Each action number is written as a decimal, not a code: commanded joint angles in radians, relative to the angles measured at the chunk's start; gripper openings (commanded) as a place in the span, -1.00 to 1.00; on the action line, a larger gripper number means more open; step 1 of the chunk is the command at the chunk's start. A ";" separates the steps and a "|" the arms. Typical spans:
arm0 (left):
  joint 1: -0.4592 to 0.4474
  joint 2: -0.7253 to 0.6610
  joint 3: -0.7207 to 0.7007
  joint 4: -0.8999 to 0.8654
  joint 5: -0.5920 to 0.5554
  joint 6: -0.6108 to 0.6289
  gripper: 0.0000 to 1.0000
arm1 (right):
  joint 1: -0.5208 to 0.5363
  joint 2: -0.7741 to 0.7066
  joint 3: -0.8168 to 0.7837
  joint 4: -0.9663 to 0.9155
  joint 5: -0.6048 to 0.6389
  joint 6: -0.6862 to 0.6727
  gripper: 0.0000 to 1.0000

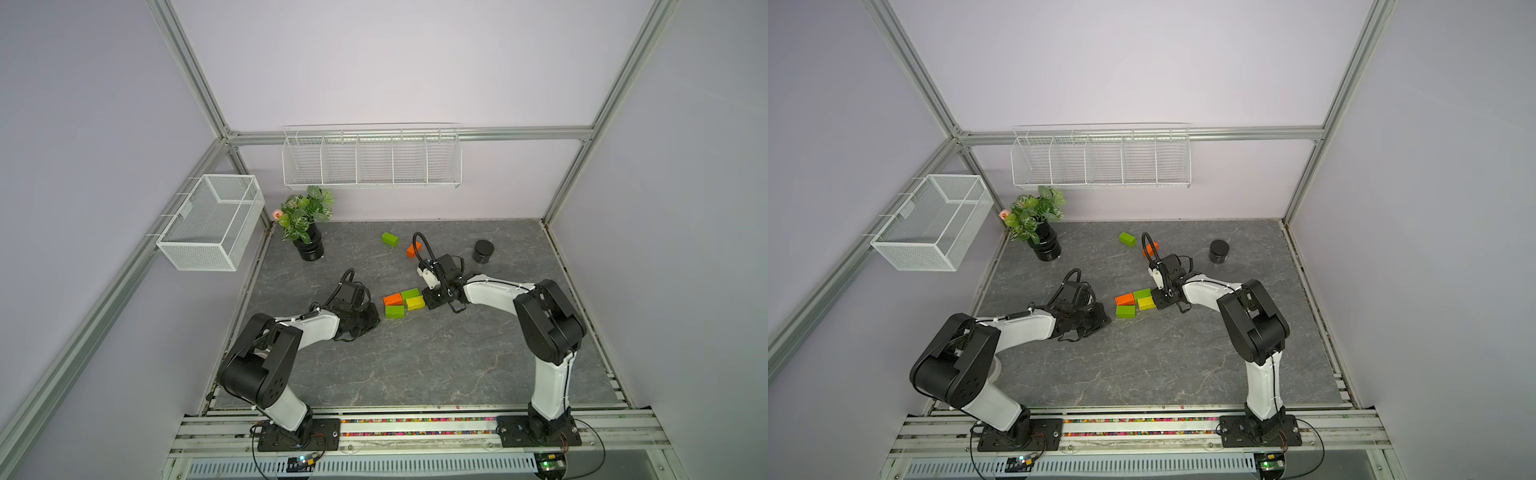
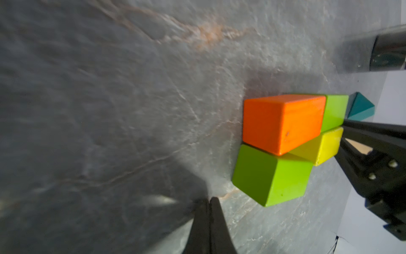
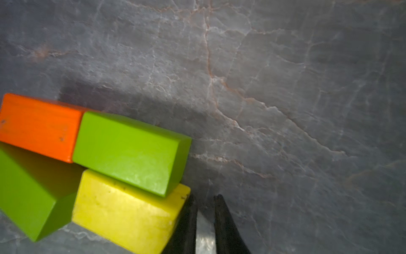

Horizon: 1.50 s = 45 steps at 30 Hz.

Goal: Assemble a piece of candy with building blocks
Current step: Assemble the building block at the center of the board.

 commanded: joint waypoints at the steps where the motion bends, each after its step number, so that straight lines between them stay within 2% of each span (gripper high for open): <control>1: -0.036 0.079 0.009 -0.072 -0.007 0.000 -1.00 | 0.003 0.002 0.011 0.029 -0.058 0.021 -0.60; 9: -0.101 0.171 0.076 -0.040 0.011 -0.027 -1.00 | 0.004 0.011 0.016 0.038 -0.076 0.030 -0.59; 34: -0.106 0.238 0.097 0.013 0.018 -0.071 -1.00 | 0.009 0.019 0.022 0.017 -0.067 0.034 -0.59; 41: -0.110 0.190 0.107 -0.028 0.058 -0.041 -1.00 | 0.007 0.005 0.026 -0.008 0.007 0.035 -0.60; 45: -0.124 0.077 0.105 -0.103 0.038 -0.004 -1.00 | 0.003 -0.015 0.018 -0.003 0.053 0.047 -0.59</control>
